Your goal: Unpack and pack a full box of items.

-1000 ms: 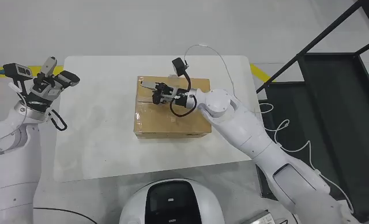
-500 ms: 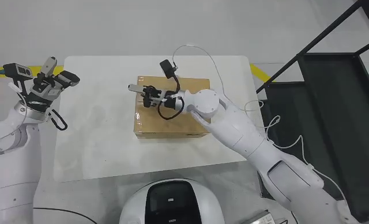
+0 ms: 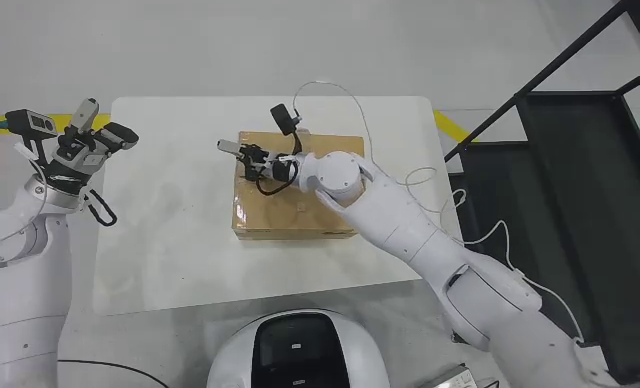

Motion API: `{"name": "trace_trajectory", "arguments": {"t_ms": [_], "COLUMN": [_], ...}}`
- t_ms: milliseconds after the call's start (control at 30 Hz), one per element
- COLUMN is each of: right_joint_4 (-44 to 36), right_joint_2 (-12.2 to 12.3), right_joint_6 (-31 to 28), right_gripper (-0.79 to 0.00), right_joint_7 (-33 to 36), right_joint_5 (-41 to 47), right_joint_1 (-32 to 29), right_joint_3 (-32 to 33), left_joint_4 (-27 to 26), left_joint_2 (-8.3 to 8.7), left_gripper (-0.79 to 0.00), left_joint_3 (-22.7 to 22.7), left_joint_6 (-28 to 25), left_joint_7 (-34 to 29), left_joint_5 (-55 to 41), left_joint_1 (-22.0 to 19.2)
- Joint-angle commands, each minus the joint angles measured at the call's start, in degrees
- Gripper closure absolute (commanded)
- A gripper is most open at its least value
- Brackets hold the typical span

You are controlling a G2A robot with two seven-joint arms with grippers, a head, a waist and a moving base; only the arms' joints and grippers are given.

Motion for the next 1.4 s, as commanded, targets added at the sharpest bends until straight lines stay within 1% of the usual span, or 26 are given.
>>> {"name": "trace_trajectory", "arguments": {"t_ms": [0, 100, 333, 400, 533, 700, 833, 1000, 1200, 1367], "right_joint_4": [-1.45, -5.26, -15.07, -17.50, -22.11, -26.42, -27.71, -29.53, -35.82, -40.33], "right_joint_2": [0.60, 1.94, 5.45, 6.25, 7.54, 8.75, 9.48, 10.63, 12.12, 12.76], "right_joint_6": [0.43, 2.45, 9.56, 12.06, 14.33, 16.45, 18.03, 19.87, 22.78, 25.56], "right_gripper": [-0.785, -0.785, -0.785, -0.785, -0.785, -0.785, -0.785, -0.785, -0.785, -0.785], "right_joint_7": [0.18, -0.14, -1.11, -1.67, -2.21, -3.36, -5.06, -5.12, -6.44, -8.02], "right_joint_5": [-0.64, -2.35, -7.82, -9.33, -11.22, -12.48, -13.27, -14.54, -14.91, -14.58], "right_joint_1": [-1.21, -4.06, -12.16, -14.29, -18.35, -22.77, -25.78, -29.19, -36.62, -41.98], "right_joint_3": [1.40, 4.16, 11.94, 13.97, 17.84, 22.52, 25.98, 31.31, 39.81, 44.55], "left_joint_4": [0.00, 0.00, 0.00, 0.00, 0.00, 0.00, 0.00, 0.00, 0.00, 0.00], "left_joint_2": [0.00, 0.00, 0.00, 0.00, 0.00, 0.00, 0.00, 0.00, 0.00, 0.00], "left_gripper": [-0.785, -0.785, -0.785, -0.785, -0.785, -0.785, -0.785, -0.785, -0.785, -0.785], "left_joint_3": [0.00, 0.00, 0.00, 0.00, 0.00, 0.00, 0.00, 0.00, 0.00, 0.00], "left_joint_6": [0.00, 0.00, 0.00, 0.00, 0.00, 0.00, 0.00, 0.00, 0.00, 0.00], "left_joint_7": [0.00, 0.00, 0.00, 0.00, 0.00, 0.00, 0.00, 0.00, 0.00, 0.00], "left_joint_5": [0.00, 0.00, 0.00, 0.00, 0.00, 0.00, 0.00, 0.00, 0.00, 0.00], "left_joint_1": [0.00, 0.00, 0.00, 0.00, 0.00, 0.00, 0.00, 0.00, 0.00, 0.00]}}
